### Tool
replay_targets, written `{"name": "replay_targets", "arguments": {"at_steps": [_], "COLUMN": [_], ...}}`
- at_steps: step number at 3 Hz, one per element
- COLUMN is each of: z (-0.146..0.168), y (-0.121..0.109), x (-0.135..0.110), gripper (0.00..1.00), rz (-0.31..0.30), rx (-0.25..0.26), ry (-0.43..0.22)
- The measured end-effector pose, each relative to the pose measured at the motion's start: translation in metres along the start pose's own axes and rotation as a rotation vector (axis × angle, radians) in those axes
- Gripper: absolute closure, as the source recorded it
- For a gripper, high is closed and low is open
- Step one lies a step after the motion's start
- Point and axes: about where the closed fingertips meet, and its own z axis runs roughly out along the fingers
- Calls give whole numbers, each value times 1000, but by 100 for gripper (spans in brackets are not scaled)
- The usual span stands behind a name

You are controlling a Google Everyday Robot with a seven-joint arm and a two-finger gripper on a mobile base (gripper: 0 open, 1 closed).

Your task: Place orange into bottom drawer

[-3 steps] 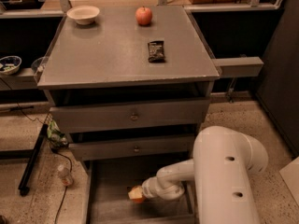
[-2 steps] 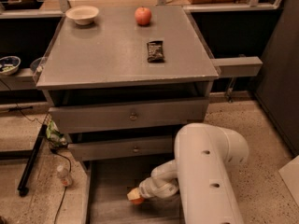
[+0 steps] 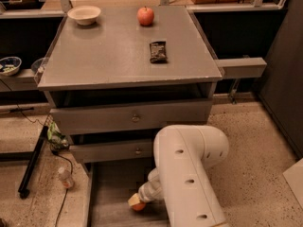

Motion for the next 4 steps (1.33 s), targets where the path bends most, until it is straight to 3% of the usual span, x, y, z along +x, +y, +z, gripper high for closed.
{"name": "replay_targets", "arguments": {"at_steps": [4], "z": [22], "y": [-2], "x": [20], "gripper": [100], "rz": [24], "rx": [-23], "ry": [55]}}
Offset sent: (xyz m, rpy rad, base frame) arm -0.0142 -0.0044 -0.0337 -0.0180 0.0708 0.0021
